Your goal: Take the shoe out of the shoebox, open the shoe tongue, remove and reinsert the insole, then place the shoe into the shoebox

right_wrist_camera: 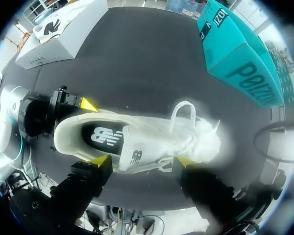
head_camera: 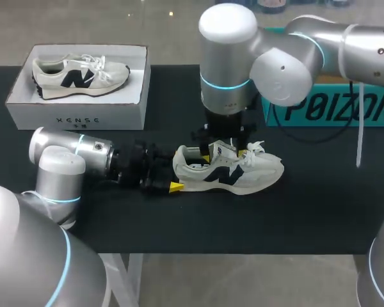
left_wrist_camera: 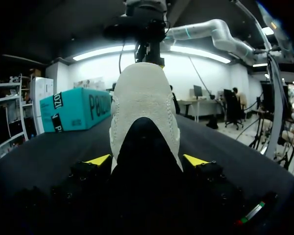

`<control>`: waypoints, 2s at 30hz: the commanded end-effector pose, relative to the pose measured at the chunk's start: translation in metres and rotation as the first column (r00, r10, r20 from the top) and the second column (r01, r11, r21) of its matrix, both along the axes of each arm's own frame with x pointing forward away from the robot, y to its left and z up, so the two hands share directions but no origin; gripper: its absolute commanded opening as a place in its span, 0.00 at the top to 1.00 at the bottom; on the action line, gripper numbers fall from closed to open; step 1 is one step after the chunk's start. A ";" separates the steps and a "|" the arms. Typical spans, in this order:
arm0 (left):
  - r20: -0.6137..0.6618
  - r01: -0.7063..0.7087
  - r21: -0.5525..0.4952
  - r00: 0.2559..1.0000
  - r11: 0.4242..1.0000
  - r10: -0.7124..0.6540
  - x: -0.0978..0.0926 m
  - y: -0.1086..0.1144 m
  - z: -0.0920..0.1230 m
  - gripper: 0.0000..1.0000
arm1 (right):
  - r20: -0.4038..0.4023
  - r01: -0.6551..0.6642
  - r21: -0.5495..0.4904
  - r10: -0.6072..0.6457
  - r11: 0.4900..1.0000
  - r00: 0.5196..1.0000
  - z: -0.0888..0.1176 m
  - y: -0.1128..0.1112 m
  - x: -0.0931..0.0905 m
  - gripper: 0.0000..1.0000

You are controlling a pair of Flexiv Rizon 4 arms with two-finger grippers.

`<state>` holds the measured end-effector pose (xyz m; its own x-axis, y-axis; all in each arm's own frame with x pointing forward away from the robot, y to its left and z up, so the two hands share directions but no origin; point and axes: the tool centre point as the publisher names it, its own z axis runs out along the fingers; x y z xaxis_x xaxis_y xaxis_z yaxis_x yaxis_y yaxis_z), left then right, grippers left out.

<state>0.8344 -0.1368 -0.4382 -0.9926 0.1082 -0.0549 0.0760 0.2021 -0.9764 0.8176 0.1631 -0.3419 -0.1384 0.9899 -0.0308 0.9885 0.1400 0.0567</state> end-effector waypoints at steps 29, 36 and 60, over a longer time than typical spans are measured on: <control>0.001 -0.002 0.001 1.000 1.000 0.002 -0.001 -0.002 -0.003 1.00 | 0.036 0.100 0.088 -0.103 0.991 0.994 0.032 -0.057 0.010 1.00; 0.001 -0.002 0.001 1.000 1.000 0.002 -0.001 -0.002 -0.003 1.00 | 0.036 0.079 0.085 -0.082 0.993 0.996 0.033 -0.052 0.007 0.55; 0.001 -0.002 0.001 1.000 1.000 0.002 -0.001 -0.002 -0.003 1.00 | 0.038 0.021 0.062 -0.024 0.998 0.999 0.040 -0.025 0.022 0.21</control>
